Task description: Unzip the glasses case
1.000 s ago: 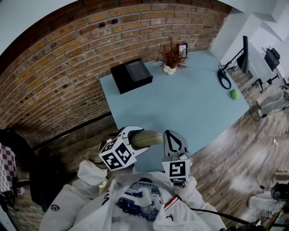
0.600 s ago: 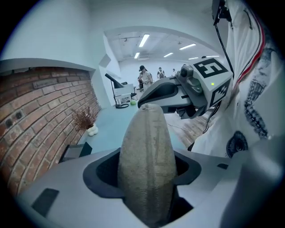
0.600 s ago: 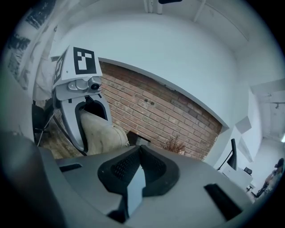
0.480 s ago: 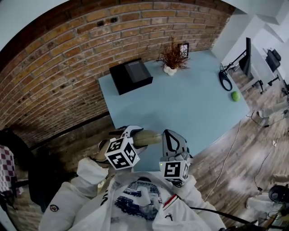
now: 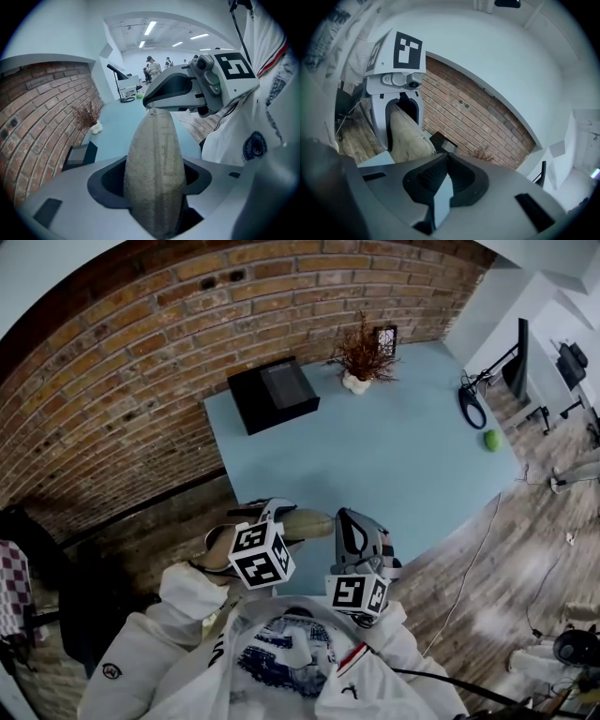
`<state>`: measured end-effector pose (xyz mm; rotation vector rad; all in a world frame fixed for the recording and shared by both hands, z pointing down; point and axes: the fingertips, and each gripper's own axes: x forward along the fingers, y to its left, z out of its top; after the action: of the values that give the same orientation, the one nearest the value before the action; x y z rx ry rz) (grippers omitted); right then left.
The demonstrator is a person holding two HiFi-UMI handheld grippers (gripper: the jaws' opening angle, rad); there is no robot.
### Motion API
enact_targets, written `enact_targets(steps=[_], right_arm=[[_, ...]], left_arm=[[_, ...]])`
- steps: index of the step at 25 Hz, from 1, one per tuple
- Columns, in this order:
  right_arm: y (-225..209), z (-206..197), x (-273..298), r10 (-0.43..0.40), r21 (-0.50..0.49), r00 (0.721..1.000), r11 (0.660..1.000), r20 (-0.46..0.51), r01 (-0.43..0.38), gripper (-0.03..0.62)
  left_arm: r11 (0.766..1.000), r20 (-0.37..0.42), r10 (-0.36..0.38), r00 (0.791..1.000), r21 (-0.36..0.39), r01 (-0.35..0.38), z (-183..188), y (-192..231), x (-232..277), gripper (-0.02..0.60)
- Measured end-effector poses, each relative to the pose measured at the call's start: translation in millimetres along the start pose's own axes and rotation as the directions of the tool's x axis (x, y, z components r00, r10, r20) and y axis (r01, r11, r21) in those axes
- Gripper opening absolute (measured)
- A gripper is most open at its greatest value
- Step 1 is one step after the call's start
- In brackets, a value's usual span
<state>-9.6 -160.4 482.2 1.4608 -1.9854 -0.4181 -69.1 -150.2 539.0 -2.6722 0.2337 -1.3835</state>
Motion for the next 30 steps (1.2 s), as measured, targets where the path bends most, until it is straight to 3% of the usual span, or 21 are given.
enact_targets(steps=[13, 20, 26, 30], right_arm=[[12.9, -9.3, 8.2, -0.010, -0.180, 0.999, 0.984, -0.050, 0.001, 0.017], [20.6, -5.4, 11.1, -0.024, -0.290, 0.998, 0.957, -0.061, 0.005, 0.017], [25.7, -2.7, 11.8, -0.028, -0.341, 0.998, 0.940, -0.059, 0.006, 0.017], [23.2, -1.2, 11.0, -0.028, -0.327, 0.998, 0.945, -0.056, 0.008, 0.017]], left_arm=[[0.999, -0.176, -0.005, 0.984, 0.038, 0.012, -11.8, 2.1, 13.6, 0.290], [0.999, -0.261, 0.010, 0.965, 0.048, 0.003, -21.6, 5.2, 19.7, 0.290], [0.998, -0.304, 0.028, 0.952, 0.065, -0.008, -27.4, 6.6, 23.9, 0.290], [0.998, -0.278, 0.030, 0.960, 0.055, -0.016, -24.2, 6.8, 22.7, 0.291]])
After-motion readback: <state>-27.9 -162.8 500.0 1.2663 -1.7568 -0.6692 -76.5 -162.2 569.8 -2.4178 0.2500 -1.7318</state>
